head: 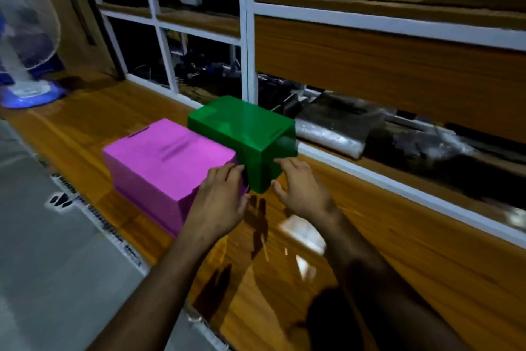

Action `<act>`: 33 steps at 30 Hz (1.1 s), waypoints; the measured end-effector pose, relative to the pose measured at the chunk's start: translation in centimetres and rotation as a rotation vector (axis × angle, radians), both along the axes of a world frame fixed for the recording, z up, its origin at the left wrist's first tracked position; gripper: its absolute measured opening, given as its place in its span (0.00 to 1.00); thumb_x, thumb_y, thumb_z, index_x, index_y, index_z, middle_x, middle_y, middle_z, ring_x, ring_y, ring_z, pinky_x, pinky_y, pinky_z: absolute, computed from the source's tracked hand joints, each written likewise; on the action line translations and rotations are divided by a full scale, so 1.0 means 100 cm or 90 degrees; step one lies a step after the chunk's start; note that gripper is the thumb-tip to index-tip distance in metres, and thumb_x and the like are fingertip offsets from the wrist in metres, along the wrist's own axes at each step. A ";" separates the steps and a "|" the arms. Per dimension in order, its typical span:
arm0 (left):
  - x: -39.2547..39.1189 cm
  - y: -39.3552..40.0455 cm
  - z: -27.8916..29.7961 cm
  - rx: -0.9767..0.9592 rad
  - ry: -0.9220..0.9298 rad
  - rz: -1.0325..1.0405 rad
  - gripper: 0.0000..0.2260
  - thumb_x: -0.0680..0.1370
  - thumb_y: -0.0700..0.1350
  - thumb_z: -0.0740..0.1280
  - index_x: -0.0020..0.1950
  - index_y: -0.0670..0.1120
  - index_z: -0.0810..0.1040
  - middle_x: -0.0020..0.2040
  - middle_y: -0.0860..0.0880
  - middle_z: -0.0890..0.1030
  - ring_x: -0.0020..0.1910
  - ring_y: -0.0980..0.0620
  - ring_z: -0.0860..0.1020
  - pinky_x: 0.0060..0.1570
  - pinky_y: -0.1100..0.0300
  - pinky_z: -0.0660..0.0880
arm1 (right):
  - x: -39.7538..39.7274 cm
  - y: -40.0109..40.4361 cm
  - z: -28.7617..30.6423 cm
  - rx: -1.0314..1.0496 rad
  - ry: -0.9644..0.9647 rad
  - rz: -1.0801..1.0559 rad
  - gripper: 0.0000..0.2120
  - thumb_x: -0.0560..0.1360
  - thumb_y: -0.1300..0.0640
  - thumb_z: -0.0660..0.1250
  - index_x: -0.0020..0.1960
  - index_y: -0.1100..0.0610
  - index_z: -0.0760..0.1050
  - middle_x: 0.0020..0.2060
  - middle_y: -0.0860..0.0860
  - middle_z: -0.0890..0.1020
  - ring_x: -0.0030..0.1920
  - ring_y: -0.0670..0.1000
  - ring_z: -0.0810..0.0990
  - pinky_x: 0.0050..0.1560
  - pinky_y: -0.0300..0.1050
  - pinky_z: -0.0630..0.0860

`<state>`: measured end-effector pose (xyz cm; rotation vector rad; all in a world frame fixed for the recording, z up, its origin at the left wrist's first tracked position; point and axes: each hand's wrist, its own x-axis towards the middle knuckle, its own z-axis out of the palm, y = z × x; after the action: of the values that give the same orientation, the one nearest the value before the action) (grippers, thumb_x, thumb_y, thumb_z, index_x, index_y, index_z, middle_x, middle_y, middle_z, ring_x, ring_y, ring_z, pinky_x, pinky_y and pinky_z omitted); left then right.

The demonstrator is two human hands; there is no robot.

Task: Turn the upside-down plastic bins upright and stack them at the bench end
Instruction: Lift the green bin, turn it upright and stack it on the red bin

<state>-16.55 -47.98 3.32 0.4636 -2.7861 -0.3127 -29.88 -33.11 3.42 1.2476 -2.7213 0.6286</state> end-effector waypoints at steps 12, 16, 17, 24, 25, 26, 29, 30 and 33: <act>-0.040 -0.050 -0.030 0.180 0.067 -0.162 0.27 0.72 0.42 0.63 0.71 0.42 0.69 0.68 0.44 0.74 0.68 0.48 0.67 0.68 0.65 0.58 | -0.074 -0.104 -0.029 0.151 0.074 -0.026 0.32 0.79 0.47 0.63 0.79 0.49 0.55 0.77 0.51 0.61 0.75 0.54 0.60 0.71 0.58 0.64; -0.047 -0.044 -0.034 0.229 0.060 -0.166 0.27 0.73 0.41 0.63 0.73 0.42 0.67 0.69 0.43 0.72 0.69 0.46 0.68 0.70 0.60 0.61 | -0.068 -0.077 -0.029 0.143 0.096 -0.045 0.30 0.79 0.49 0.63 0.78 0.52 0.57 0.75 0.52 0.65 0.72 0.55 0.63 0.67 0.56 0.68; -0.048 -0.041 -0.035 0.254 0.059 -0.159 0.27 0.73 0.40 0.64 0.73 0.42 0.66 0.69 0.43 0.72 0.70 0.46 0.68 0.70 0.59 0.62 | -0.065 -0.069 -0.029 0.143 0.100 -0.049 0.30 0.79 0.49 0.62 0.78 0.52 0.57 0.75 0.52 0.65 0.71 0.55 0.64 0.67 0.56 0.68; -0.052 0.001 -0.039 0.397 0.038 -0.094 0.30 0.77 0.44 0.68 0.77 0.43 0.61 0.72 0.42 0.69 0.70 0.45 0.69 0.66 0.59 0.64 | -0.030 0.009 -0.026 0.162 0.152 -0.130 0.29 0.78 0.46 0.62 0.76 0.53 0.61 0.70 0.52 0.70 0.63 0.57 0.68 0.57 0.57 0.73; -0.053 0.010 -0.039 0.427 0.036 -0.078 0.31 0.76 0.45 0.69 0.77 0.43 0.61 0.72 0.42 0.69 0.70 0.45 0.69 0.65 0.60 0.64 | -0.022 0.022 -0.026 0.160 0.162 -0.145 0.28 0.78 0.46 0.62 0.75 0.53 0.62 0.68 0.52 0.71 0.63 0.57 0.69 0.56 0.57 0.73; -0.054 0.020 -0.039 0.458 0.033 -0.062 0.31 0.76 0.46 0.70 0.77 0.43 0.61 0.72 0.42 0.71 0.70 0.44 0.70 0.64 0.60 0.65 | -0.014 0.034 -0.026 0.160 0.170 -0.157 0.28 0.78 0.45 0.62 0.75 0.53 0.63 0.67 0.52 0.72 0.62 0.57 0.70 0.55 0.57 0.73; -0.057 0.046 -0.040 0.531 0.021 -0.026 0.32 0.76 0.48 0.71 0.76 0.43 0.61 0.70 0.42 0.73 0.68 0.43 0.72 0.61 0.60 0.68 | 0.011 0.063 -0.027 0.175 0.169 -0.193 0.27 0.77 0.44 0.62 0.73 0.54 0.65 0.65 0.52 0.74 0.60 0.58 0.71 0.55 0.58 0.72; -0.058 0.055 -0.041 0.554 0.019 -0.024 0.32 0.76 0.49 0.71 0.76 0.43 0.61 0.69 0.42 0.74 0.66 0.42 0.73 0.62 0.58 0.70 | 0.019 0.070 -0.028 0.180 0.165 -0.213 0.27 0.76 0.43 0.62 0.71 0.54 0.67 0.63 0.53 0.75 0.58 0.59 0.72 0.54 0.57 0.71; -0.059 0.075 -0.041 0.628 0.023 -0.014 0.36 0.70 0.59 0.69 0.74 0.49 0.62 0.68 0.43 0.74 0.61 0.43 0.76 0.58 0.43 0.77 | 0.046 0.083 -0.029 0.193 0.179 -0.285 0.27 0.73 0.44 0.65 0.65 0.58 0.74 0.54 0.56 0.79 0.51 0.60 0.74 0.49 0.55 0.72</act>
<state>-22.49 -40.49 -0.82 0.6026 -2.4095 -1.6817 -25.32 -24.82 0.57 0.6544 -2.7714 -0.0072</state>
